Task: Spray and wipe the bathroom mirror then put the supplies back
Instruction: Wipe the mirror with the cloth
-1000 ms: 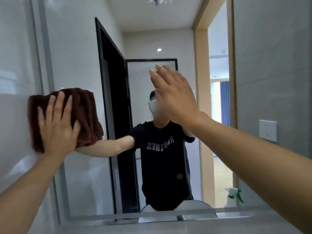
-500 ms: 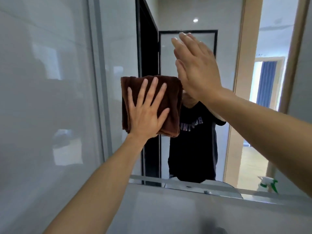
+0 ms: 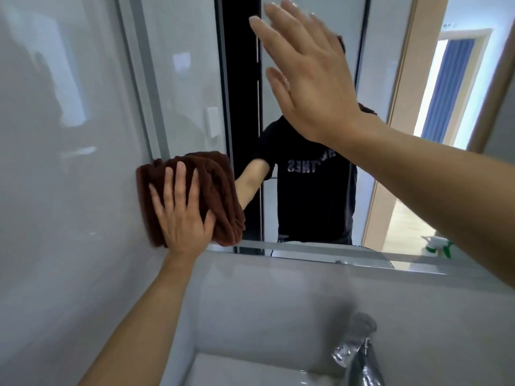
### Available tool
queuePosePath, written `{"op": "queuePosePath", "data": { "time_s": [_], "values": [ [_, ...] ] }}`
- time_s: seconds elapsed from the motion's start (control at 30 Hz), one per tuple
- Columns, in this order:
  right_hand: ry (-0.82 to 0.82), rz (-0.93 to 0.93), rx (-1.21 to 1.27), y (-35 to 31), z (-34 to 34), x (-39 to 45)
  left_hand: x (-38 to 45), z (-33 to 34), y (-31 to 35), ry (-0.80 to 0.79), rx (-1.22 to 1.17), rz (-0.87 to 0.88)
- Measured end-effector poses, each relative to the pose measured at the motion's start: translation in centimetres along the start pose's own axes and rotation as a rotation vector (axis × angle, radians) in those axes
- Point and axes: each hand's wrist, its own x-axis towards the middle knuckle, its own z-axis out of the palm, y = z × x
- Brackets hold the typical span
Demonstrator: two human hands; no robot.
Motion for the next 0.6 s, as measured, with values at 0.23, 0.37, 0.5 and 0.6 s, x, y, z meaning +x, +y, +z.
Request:
{"op": "queuePosePath", "data": {
  "time_s": [0.23, 0.37, 0.5, 0.6],
  "values": [
    [0.035, -0.068, -0.07, 1.7, 2.5, -6.0, -5.7, 2.5, 2.4, 0.038, -0.039, -0.138],
    [0.023, -0.062, -0.089, 2.8, 2.9, -8.8, -6.7, 3.0, 5.3, 0.052, -0.061, -0.202],
    [0.038, -0.045, -0.062, 4.1, 2.5, -10.9, -7.0, 3.0, 9.1, 0.038, -0.077, -0.118],
    [0.066, -0.038, -0.037, 5.3, 1.6, -12.4, -7.5, 3.0, 13.1, 0.011, -0.095, 0.018]
  ]
}}
